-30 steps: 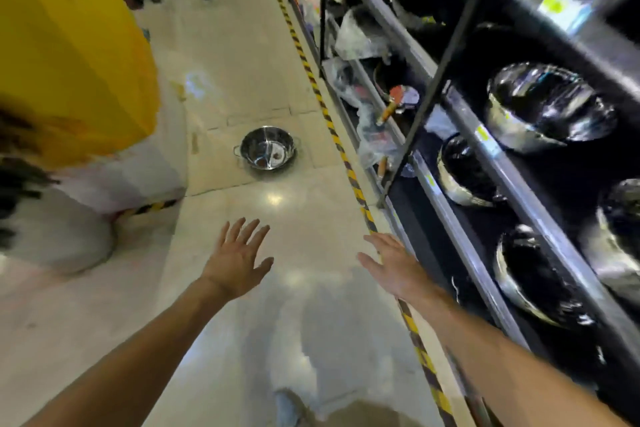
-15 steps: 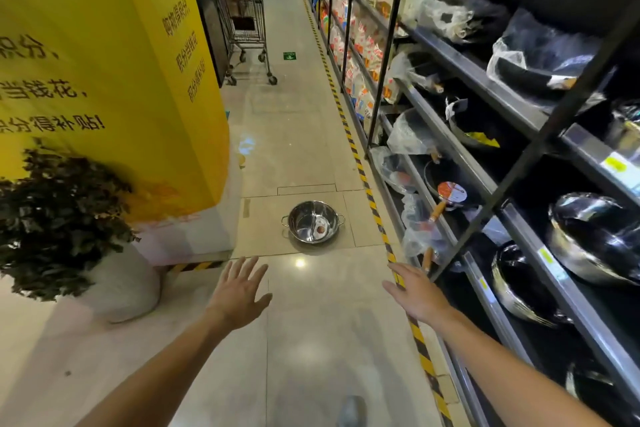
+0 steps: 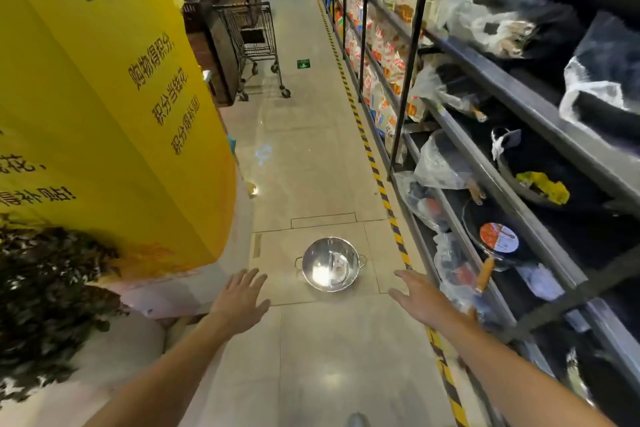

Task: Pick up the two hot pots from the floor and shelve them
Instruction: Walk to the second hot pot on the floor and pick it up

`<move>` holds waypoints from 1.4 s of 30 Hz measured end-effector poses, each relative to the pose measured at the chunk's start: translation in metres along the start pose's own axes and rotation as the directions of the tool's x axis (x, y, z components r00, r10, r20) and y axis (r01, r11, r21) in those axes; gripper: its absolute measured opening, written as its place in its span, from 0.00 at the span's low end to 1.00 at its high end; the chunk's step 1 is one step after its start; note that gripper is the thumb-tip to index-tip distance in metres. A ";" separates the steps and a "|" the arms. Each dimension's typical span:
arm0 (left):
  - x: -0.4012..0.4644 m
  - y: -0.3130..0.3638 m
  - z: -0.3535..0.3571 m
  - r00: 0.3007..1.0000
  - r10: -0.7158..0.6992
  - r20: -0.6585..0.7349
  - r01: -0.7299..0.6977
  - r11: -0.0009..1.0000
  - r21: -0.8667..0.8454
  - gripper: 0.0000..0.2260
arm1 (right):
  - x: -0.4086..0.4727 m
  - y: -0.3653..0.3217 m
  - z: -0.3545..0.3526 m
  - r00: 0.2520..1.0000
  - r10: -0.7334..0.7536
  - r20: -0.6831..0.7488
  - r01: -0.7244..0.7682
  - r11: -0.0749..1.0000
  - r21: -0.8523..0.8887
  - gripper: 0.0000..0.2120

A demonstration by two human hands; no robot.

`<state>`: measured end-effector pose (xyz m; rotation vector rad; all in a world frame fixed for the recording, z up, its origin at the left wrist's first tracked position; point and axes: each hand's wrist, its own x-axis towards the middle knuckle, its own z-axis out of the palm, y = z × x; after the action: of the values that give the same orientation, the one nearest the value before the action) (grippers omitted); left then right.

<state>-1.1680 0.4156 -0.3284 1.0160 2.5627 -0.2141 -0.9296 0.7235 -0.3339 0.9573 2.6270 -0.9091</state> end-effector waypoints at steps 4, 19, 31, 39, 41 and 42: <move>0.060 0.001 -0.014 1.000 0.023 -0.003 -0.023 0.999 -0.034 0.31 | 0.074 -0.005 -0.018 0.998 -0.027 0.057 0.030 0.998 -0.052 0.29; 0.341 -0.042 0.024 0.975 0.001 0.220 0.030 0.990 -0.141 0.36 | 0.336 0.003 -0.002 0.986 0.078 0.150 -0.045 0.976 -0.214 0.28; 0.575 -0.054 0.253 0.924 -0.094 0.370 0.168 0.971 -0.170 0.35 | 0.592 0.142 0.201 0.928 0.210 0.308 -0.144 0.964 -0.222 0.30; 0.690 -0.022 0.444 0.884 -0.208 0.419 0.352 0.886 -0.302 0.41 | 0.718 0.247 0.367 0.902 0.261 0.345 -0.236 0.965 -0.111 0.37; 0.712 -0.022 0.479 0.876 -0.245 0.415 0.389 0.868 -0.308 0.45 | 0.740 0.268 0.399 0.903 0.280 0.324 -0.260 0.960 -0.106 0.41; 0.722 -0.024 0.494 0.880 -0.255 0.401 0.394 0.862 -0.318 0.46 | 0.748 0.277 0.413 0.904 0.300 0.304 -0.283 0.954 -0.097 0.42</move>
<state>-1.5263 0.7173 -1.0676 0.3452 2.3011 0.0346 -1.3374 1.0220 -1.0772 1.0570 2.1575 -0.8366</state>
